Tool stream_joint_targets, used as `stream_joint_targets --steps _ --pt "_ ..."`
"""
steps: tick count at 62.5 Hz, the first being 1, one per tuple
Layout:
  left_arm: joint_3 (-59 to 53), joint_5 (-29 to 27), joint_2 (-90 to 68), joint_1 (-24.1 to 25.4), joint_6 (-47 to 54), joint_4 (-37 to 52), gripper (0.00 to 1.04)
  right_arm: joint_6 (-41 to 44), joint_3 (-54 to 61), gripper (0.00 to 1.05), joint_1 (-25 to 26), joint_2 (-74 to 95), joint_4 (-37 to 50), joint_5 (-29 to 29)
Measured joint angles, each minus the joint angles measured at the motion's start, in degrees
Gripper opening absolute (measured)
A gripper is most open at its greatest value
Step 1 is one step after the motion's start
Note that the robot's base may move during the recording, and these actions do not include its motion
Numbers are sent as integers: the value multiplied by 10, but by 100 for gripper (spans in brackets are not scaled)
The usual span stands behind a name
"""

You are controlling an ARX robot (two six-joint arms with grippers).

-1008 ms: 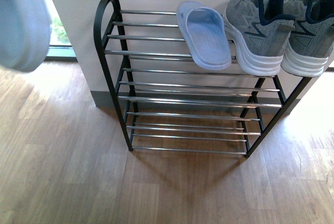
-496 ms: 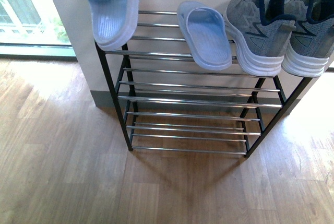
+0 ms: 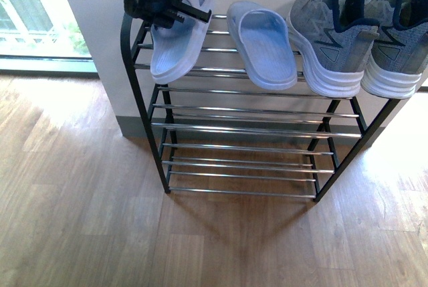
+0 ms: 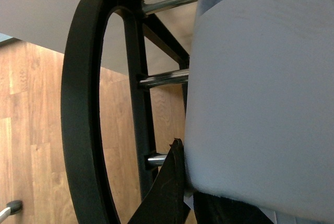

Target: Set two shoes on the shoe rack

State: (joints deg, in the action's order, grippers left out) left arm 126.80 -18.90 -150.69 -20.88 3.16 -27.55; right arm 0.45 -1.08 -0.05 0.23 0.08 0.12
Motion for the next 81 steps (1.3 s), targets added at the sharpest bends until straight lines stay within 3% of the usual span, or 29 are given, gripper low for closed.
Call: stream_joint_targets --steps 7,15,35,42,51,53,55,60,67,81 --pt "63 30 -28 -2 -10 -7 30 0 0 95 0 0 0 0" --pt "51 40 -20 -4 -15 5 49 0 0 95 0 0 0 0" --pt "-132 96 139 -5 -113 63 97 0 0 95 0 0 0 0" --pt "-231 99 248 1 -160 113 95 0 0 95 0 0 0 0" --pt "-357 62 390 16 -174 179 94 0 0 95 0 0 0 0" --pt "-428 22 424 23 -140 325 85 0 0 95 0 0 0 0" --pt "-508 23 452 34 -102 468 76 0 0 95 0 0 0 -1" --pt "-650 36 492 52 -66 651 60 0 0 95 0 0 0 0" --pt "-774 57 541 71 -48 748 42 0 0 95 0 0 0 0" --pt "-946 91 653 109 -40 812 3 0 0 95 0 0 0 0"
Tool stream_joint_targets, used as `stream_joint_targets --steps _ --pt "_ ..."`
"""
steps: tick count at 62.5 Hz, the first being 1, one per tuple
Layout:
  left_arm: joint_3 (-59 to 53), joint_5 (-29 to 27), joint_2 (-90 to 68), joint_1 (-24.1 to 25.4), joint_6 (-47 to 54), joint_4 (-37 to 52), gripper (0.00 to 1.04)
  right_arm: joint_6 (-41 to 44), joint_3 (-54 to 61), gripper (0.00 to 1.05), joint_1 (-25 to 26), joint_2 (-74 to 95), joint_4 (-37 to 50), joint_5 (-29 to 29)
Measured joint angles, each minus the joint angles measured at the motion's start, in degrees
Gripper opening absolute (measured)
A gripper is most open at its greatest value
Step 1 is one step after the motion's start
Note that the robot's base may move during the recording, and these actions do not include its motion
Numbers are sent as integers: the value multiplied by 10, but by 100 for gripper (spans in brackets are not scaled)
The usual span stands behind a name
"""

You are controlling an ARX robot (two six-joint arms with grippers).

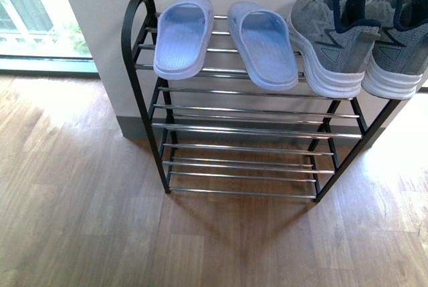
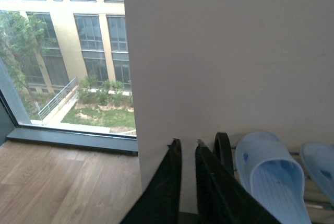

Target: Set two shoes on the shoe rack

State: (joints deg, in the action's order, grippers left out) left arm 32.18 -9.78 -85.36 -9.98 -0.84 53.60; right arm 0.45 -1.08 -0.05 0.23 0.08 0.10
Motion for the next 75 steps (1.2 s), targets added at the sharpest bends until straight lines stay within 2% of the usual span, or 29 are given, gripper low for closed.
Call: stream_joint_targets --steps 24,36,40,47,52,60,75 --pt "-169 43 144 43 2 17 1 0 0 95 0 0 0 0" --pt "-221 57 216 58 3 -5 1 0 0 95 0 0 0 0" --pt "-234 90 240 79 3 -16 1 0 0 95 0 0 0 0" --pt "-257 94 290 97 4 -43 1 0 0 95 0 0 0 0" --pt "-279 97 295 98 4 -16 1 0 0 95 0 0 0 0" --pt "-300 98 339 98 4 -55 1 0 0 95 0 0 0 0" --pt "-314 98 485 98 4 -179 1 0 0 95 0 0 0 0"
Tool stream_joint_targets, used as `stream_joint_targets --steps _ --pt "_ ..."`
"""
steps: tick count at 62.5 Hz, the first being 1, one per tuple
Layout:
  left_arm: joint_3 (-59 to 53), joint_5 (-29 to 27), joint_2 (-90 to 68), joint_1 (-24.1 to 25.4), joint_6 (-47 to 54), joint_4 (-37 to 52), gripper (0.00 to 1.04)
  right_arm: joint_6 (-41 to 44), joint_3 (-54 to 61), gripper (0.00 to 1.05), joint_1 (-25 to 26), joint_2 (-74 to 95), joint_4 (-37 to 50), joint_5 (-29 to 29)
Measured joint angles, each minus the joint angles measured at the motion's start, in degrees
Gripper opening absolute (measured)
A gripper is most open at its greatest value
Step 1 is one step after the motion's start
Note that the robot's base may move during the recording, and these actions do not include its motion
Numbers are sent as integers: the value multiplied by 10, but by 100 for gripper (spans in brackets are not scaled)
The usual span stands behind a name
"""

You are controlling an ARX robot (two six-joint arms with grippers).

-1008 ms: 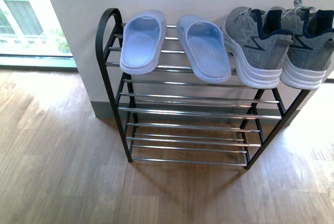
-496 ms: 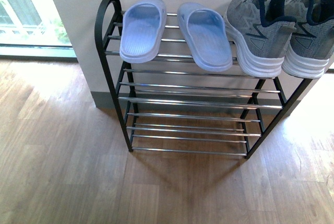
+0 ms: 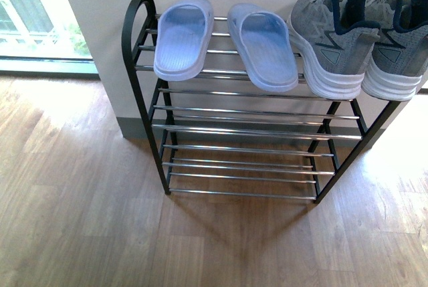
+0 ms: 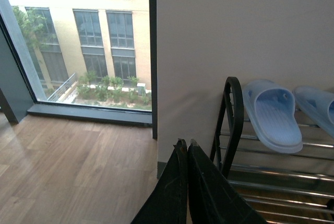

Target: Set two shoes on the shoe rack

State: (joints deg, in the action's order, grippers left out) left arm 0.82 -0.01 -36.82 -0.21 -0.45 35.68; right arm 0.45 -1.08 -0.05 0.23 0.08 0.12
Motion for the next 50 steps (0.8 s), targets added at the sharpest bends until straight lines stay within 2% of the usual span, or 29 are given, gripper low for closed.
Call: stream_joint_targets --steps 23,50 --pt "0 0 134 0 0 -124 1 0 0 95 0 0 0 0" --pt "0 0 229 0 0 -217 1 0 0 95 0 0 0 0"
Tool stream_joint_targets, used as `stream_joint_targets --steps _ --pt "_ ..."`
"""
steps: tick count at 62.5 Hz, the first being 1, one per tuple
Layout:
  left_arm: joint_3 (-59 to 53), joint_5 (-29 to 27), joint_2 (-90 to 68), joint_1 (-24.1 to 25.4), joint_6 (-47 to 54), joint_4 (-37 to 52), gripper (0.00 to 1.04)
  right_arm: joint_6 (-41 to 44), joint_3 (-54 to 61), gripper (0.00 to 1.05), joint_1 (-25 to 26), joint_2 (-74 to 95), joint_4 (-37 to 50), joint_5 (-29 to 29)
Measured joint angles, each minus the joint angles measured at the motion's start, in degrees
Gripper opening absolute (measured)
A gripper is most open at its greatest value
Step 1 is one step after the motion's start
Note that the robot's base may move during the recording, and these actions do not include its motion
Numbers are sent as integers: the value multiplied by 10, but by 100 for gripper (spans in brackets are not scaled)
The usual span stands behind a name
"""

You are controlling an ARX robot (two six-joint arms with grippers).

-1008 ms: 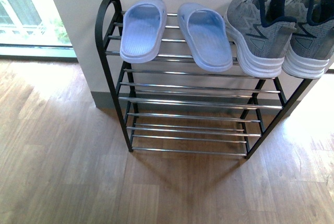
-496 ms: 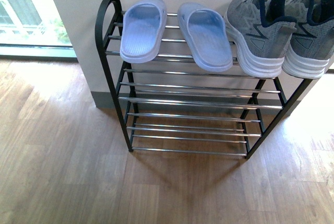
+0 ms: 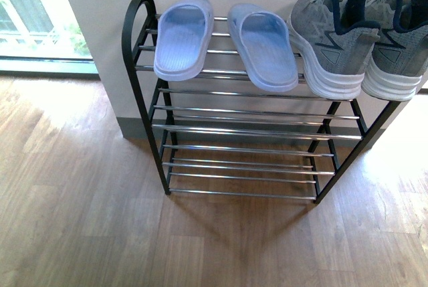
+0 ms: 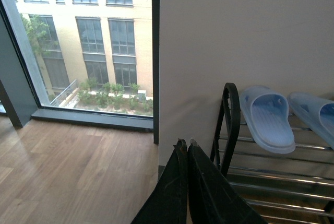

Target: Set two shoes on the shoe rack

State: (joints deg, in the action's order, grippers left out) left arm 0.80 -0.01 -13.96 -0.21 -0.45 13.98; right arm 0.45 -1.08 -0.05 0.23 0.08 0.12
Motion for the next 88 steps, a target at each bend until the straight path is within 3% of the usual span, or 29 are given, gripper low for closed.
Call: stream_joint_targets --steps 16,21,35,43,66,88 --pt "0 0 38 0 0 -37 1 0 0 95 0 0 0 0" --pt "0 0 116 0 0 -132 1 0 0 95 0 0 0 0" --pt "0 0 130 1 0 -140 1 0 0 95 0 0 0 0" --pt "0 0 130 1 0 -140 28 0 0 95 0 0 0 0" --pt "0 0 130 1 0 -140 94 0 0 95 0 0 0 0" --pt "0 0 130 1 1 -140 95 0 0 95 0 0 0 0"
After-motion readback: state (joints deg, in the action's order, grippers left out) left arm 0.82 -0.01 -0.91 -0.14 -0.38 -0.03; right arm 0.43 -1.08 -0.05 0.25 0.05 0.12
